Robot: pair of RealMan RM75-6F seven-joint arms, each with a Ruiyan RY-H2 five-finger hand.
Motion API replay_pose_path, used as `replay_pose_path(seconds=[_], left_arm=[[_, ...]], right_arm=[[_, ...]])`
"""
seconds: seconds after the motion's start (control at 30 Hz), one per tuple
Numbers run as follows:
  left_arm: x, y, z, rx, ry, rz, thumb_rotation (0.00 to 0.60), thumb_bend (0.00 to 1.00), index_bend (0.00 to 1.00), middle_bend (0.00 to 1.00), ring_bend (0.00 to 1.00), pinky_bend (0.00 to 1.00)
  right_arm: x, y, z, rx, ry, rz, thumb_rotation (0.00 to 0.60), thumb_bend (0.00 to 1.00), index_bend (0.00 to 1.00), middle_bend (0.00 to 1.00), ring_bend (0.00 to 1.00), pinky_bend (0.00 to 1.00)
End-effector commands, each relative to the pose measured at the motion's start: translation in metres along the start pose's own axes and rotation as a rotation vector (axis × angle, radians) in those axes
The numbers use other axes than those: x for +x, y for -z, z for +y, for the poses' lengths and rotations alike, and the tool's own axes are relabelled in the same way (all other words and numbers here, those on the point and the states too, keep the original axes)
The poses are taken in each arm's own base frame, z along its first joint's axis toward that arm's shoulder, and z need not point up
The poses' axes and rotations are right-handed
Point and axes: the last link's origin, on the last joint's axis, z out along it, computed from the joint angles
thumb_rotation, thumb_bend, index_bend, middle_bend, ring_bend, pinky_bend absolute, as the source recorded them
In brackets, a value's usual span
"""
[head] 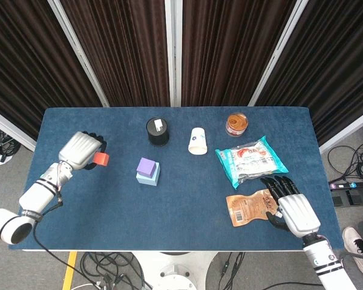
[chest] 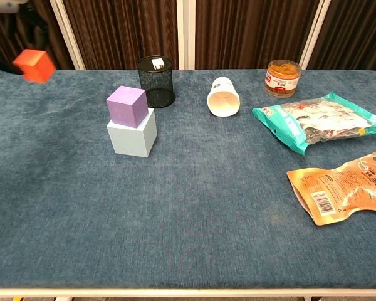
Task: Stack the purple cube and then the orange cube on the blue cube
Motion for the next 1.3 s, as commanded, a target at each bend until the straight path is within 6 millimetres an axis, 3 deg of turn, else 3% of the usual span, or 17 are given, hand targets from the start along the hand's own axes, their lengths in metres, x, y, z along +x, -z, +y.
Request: replay_pose_path(seconds=[0.03,0.23,0.5,0.9,1.3], left_arm=[[0.016,-0.02,0.02,-0.039,-0.009,-0.018,0.6,0.3,0.57,0.49,0.39,0.45],[0.023,-0.042,0.042,-0.078,-0.03,-0.053,0.6,0.3,0.57,0.49,0.39,0.45],[0.017,-0.054,0.066,-0.156,-0.088,-0.042,0.6,0.3,0.57,0.49,0.39,0.45],[0.027,-0.063,0.075,-0.175,-0.001,-0.071,0.6,0.3,0.57,0.49,0.39,0.45],[0.022,-0.068,0.088,-0.208,0.005,-0.076,0.6,0.3,0.57,0.49,0.39,0.45]], right_arm=[[0.0,0.0,0.0,0.0,0.0,-0.001,0.6,0.29,0.0,0.09,0.0,0.0],[0.0,-0.001,0.0,-0.001,-0.002,-0.003,0.6,0.29,0.0,0.09,0.0,0.0],[0.0,0.0,0.0,0.001,0.0,-0.004,0.6,0.29,0.0,0.09,0.0,0.0],[0.0,0.0,0.0,0.0,0.0,-0.002,0.6,0.29,0.0,0.09,0.0,0.0],[0.0,-0.001,0.001,-0.006,0.0,-0.002,0.6,0.29,0.0,0.09,0.0,0.0]])
